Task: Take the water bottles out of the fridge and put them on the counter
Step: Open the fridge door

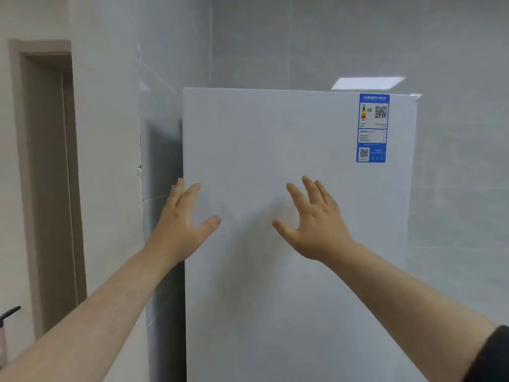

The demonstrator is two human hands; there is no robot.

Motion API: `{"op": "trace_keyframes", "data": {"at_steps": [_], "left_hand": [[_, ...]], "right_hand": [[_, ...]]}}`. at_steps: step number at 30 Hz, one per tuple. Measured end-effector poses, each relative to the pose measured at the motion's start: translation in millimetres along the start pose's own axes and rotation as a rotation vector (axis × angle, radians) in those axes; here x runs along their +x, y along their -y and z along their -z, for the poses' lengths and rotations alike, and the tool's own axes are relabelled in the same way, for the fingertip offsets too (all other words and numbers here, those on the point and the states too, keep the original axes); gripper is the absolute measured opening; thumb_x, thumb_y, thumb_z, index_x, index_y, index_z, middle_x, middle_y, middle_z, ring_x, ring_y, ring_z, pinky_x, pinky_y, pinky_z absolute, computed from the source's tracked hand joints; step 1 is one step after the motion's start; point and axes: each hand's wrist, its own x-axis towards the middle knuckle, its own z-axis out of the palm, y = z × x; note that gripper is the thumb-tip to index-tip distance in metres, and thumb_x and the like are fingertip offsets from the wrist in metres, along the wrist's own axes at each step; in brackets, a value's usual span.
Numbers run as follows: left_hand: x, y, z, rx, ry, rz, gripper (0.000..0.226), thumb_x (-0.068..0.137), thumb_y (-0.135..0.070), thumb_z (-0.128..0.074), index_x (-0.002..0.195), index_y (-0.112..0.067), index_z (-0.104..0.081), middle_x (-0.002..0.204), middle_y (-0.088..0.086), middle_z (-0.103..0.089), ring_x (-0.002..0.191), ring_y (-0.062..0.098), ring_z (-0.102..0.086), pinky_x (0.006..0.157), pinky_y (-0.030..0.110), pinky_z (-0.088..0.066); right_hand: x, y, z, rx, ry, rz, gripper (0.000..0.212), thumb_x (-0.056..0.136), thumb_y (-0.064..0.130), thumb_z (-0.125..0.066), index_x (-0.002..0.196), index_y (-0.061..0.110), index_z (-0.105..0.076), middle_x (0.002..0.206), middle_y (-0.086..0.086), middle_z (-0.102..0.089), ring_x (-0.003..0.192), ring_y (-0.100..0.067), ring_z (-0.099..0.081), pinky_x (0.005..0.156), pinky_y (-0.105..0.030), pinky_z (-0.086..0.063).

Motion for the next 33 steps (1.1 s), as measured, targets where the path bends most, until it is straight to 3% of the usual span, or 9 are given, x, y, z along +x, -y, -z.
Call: {"op": "trace_keyframes", "data": {"at_steps": [5,8,10,13,17,20,23,27,33], "left_hand": [[6.5,25.1,-23.2,-0.126,0.049,0.095,0.086,0.090,-0.046,-0.060,0.155,-0.025,-0.008,0.165,-0.001,0.004,0.149,0.008,0.004,0.111,0.026,-0.007],[14.5,32.3,-23.9,-0.147,0.030,0.065,0.078,0.092,-0.042,-0.059,0.154,-0.027,-0.015,0.164,-0.001,-0.005,0.150,0.010,-0.001,0.113,0.028,-0.010],[19.1,32.5,-23.3,-0.184,0.030,0.056,0.072,0.091,-0.040,-0.060,0.152,-0.030,-0.022,0.162,-0.001,-0.014,0.148,0.012,-0.014,0.113,0.029,-0.017],[21.0,29.2,-20.2,-0.275,0.010,0.070,0.070,0.083,-0.039,-0.061,0.148,-0.029,-0.035,0.152,-0.001,-0.031,0.132,0.006,-0.032,0.106,0.025,-0.023],[19.4,29.4,-12.5,-0.374,-0.006,0.105,0.069,0.076,-0.039,-0.056,0.144,-0.031,-0.043,0.147,0.000,-0.039,0.133,0.008,-0.034,0.107,0.027,-0.025],[11.2,27.2,-7.8,-0.357,-0.002,0.094,0.071,0.077,-0.041,-0.054,0.146,-0.032,-0.039,0.147,-0.001,-0.040,0.124,0.003,-0.036,0.104,0.025,-0.026],[-10.2,20.0,-0.6,-0.319,-0.007,0.044,0.072,0.079,-0.041,-0.054,0.148,-0.030,-0.036,0.142,-0.001,-0.044,0.126,0.005,-0.038,0.109,0.031,-0.031],[-48.1,6.1,18.5,-0.260,-0.003,0.005,0.075,0.080,-0.041,-0.057,0.150,-0.030,-0.030,0.142,-0.007,-0.044,0.132,0.014,-0.044,0.108,0.047,-0.042],[-102.5,-47.6,45.3,-0.052,-0.003,-0.102,0.079,0.076,-0.051,-0.052,0.148,-0.026,-0.036,0.137,-0.005,-0.041,0.122,0.014,-0.046,0.103,0.034,-0.041]], "right_hand": [[17.6,4.0,-34.3,-0.124,-0.009,0.004,0.086,0.086,0.067,-0.042,0.155,0.033,-0.006,0.164,-0.009,0.008,0.150,-0.033,0.011,0.121,-0.051,-0.001],[21.7,1.9,-45.8,-0.167,-0.036,-0.004,0.086,0.085,0.069,-0.039,0.155,0.033,-0.004,0.163,-0.012,0.012,0.148,-0.036,0.014,0.120,-0.053,0.002],[22.8,2.4,-50.3,-0.177,-0.040,-0.008,0.087,0.085,0.069,-0.037,0.155,0.032,0.000,0.163,-0.012,0.016,0.148,-0.037,0.017,0.119,-0.054,0.005],[22.6,3.1,-54.1,-0.183,-0.041,-0.008,0.088,0.086,0.069,-0.037,0.155,0.033,0.003,0.162,-0.012,0.019,0.147,-0.036,0.020,0.119,-0.054,0.007],[19.9,3.7,-51.2,-0.177,-0.020,-0.015,0.087,0.087,0.069,-0.036,0.155,0.033,0.004,0.162,-0.009,0.021,0.148,-0.034,0.020,0.120,-0.053,0.005],[15.3,3.5,-46.0,-0.176,0.001,-0.013,0.087,0.087,0.069,-0.036,0.155,0.034,0.006,0.162,-0.008,0.023,0.148,-0.033,0.021,0.120,-0.053,0.005],[4.5,1.9,-37.1,-0.144,-0.012,-0.007,0.087,0.088,0.066,-0.039,0.155,0.034,0.006,0.162,-0.007,0.022,0.148,-0.031,0.021,0.120,-0.051,0.005],[-12.9,6.1,-9.0,-0.038,-0.055,0.002,0.079,0.088,0.060,-0.043,0.154,0.031,-0.014,0.164,-0.011,0.004,0.150,-0.031,0.007,0.121,-0.048,-0.004],[-11.2,60.3,81.8,-0.014,-0.154,0.210,0.074,0.092,0.055,-0.038,0.156,0.029,-0.013,0.165,-0.007,0.002,0.151,-0.030,0.005,0.122,-0.047,-0.005]]}}
